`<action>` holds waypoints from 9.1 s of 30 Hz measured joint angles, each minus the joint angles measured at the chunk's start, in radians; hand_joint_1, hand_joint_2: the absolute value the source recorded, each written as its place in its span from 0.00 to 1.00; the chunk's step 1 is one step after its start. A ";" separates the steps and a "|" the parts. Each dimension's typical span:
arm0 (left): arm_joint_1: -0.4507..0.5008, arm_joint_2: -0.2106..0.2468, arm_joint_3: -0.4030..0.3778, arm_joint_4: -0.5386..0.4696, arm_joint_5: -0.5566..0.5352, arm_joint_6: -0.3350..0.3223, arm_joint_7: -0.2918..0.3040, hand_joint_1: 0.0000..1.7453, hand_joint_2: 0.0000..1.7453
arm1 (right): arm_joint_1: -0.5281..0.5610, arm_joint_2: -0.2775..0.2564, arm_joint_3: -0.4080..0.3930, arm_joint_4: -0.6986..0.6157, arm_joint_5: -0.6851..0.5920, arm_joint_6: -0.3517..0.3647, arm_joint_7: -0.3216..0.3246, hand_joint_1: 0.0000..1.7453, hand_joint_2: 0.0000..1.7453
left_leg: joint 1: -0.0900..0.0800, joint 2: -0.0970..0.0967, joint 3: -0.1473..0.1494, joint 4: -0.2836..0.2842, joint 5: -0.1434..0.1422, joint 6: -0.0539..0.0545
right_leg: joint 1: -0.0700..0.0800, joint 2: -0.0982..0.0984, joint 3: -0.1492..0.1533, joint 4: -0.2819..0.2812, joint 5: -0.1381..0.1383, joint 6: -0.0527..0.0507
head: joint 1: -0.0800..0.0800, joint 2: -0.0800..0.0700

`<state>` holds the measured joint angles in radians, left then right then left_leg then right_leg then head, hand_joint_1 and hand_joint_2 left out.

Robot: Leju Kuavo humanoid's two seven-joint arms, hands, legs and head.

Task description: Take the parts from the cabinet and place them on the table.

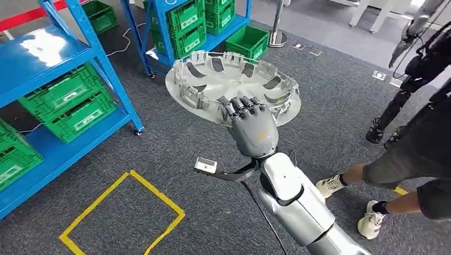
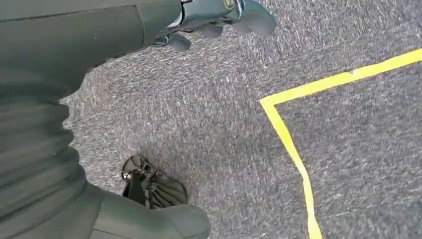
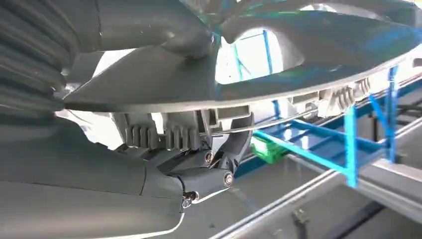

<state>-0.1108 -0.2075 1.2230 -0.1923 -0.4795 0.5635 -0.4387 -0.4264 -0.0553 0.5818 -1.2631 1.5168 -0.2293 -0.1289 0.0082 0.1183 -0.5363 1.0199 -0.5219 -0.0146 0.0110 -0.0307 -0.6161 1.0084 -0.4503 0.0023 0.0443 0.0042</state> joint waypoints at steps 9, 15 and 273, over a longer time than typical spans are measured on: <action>0.005 -0.003 0.002 0.001 -0.003 0.038 0.024 0.00 1.00 | 0.016 0.002 0.001 0.000 -0.036 0.021 -0.019 1.00 1.00 | 0.009 -0.126 -0.087 0.159 -0.028 -0.011 | -0.014 0.112 0.005 0.003 0.006 -0.017 | -0.004 0.000; 0.003 -0.006 0.003 0.002 -0.004 0.049 0.042 0.00 1.00 | 0.020 0.008 0.001 0.002 -0.037 0.023 -0.019 1.00 1.00 | 0.007 -0.184 -0.025 0.020 0.013 0.010 | -0.025 0.185 -0.019 0.004 0.022 0.028 | -0.010 0.000; 0.007 -0.006 -0.002 0.000 -0.018 -0.032 0.024 0.00 1.00 | 0.055 0.026 -0.016 0.098 -0.049 0.003 -0.056 1.00 1.00 | -0.009 -0.064 -0.070 0.026 0.059 0.015 | 0.004 -0.053 0.020 0.017 -0.008 -0.011 | -0.004 0.000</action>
<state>-0.1034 -0.2132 1.2215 -0.1926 -0.4978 0.5310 -0.4143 -0.3714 -0.0290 0.5661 -1.1650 1.4679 -0.2266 -0.1846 -0.0007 0.0539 -0.6059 1.0460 -0.4630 0.0004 0.0147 -0.0839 -0.5961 1.0257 -0.4579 -0.0085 0.0401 0.0042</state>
